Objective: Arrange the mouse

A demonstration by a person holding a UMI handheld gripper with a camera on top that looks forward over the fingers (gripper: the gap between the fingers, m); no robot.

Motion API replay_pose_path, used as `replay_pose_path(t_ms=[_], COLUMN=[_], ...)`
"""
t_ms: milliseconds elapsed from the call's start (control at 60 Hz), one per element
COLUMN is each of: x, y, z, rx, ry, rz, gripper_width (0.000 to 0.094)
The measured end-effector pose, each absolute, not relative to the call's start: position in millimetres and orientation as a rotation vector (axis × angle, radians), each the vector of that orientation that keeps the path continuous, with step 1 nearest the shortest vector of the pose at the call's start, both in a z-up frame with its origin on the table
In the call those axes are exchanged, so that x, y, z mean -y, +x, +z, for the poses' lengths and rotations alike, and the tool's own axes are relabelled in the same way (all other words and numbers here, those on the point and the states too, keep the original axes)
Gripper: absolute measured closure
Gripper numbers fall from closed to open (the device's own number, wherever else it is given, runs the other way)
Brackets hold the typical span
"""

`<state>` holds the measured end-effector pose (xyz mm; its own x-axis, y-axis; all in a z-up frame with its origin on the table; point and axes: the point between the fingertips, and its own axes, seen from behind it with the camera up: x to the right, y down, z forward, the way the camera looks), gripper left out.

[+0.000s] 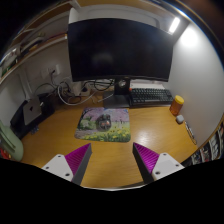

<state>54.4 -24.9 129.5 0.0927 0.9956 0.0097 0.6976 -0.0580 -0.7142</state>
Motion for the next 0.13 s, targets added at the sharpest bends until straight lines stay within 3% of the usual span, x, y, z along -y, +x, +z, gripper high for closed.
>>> replay_pose_path(t_ms=[133], x=[31.2], y=[54.9], z=[131.6], rx=[1.668], ry=[-1.797], rz=[0.675], gripper_width=[0.0083])
